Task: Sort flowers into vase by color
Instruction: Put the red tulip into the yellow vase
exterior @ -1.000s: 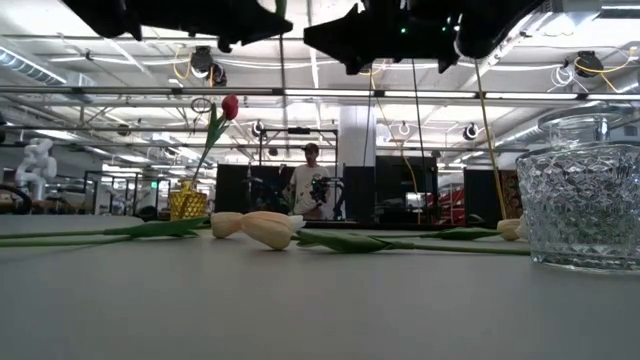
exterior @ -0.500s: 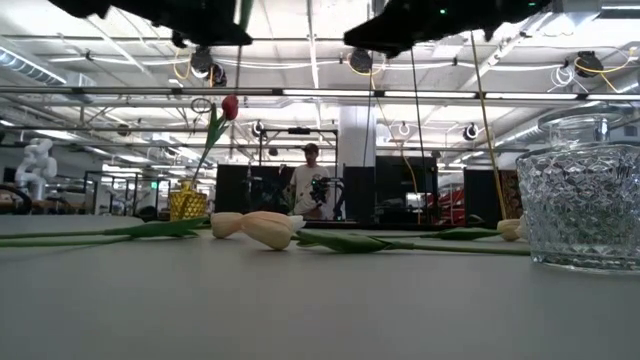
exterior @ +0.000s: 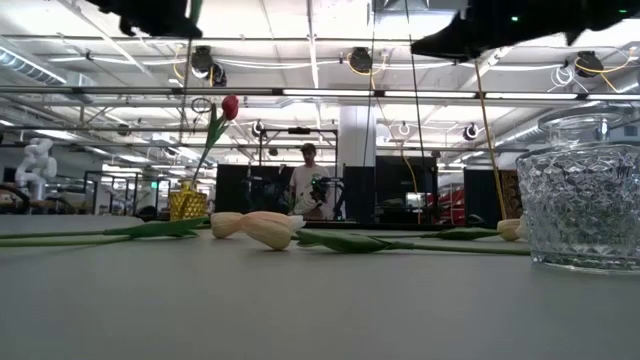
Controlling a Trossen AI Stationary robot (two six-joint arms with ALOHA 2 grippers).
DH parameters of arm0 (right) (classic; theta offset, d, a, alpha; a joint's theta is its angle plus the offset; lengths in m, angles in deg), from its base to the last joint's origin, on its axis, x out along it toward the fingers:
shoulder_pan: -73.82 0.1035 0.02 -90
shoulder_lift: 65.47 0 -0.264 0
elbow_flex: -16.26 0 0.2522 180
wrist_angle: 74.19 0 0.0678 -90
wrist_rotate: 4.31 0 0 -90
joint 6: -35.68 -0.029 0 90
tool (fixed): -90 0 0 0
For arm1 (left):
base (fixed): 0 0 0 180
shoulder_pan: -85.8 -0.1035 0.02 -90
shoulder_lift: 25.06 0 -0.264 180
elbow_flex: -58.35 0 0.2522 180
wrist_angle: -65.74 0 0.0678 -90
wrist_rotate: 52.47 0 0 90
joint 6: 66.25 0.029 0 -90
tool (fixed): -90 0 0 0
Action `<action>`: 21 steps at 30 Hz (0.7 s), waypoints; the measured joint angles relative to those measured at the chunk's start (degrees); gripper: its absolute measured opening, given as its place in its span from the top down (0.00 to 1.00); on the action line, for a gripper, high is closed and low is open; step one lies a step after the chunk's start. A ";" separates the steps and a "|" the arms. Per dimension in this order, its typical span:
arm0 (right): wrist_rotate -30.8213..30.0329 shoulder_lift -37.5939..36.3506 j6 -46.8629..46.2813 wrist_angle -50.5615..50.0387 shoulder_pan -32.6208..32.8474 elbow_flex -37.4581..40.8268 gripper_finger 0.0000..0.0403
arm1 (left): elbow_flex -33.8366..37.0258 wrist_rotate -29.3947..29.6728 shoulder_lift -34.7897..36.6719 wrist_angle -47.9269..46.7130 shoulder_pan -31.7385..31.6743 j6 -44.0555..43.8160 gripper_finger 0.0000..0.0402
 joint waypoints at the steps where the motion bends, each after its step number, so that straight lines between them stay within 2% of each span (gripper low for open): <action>1: -0.42 -1.43 -0.49 -0.03 0.00 1.05 0.79 | 0.02 0.02 0.82 -1.11 -0.85 0.00 0.97; 7: -0.56 -7.06 -4.05 -0.11 0.04 5.86 0.79 | 0.02 -2.03 3.16 -3.52 -6.10 0.07 0.97; 16: -0.34 -6.27 -5.96 -0.10 0.06 7.19 0.79 | 0.02 -11.59 1.66 -3.00 -16.76 0.00 0.97; 21: -0.34 -5.80 -6.10 -0.02 0.83 7.19 0.79 | 0.02 -18.77 -0.17 -0.38 -23.82 -1.06 0.97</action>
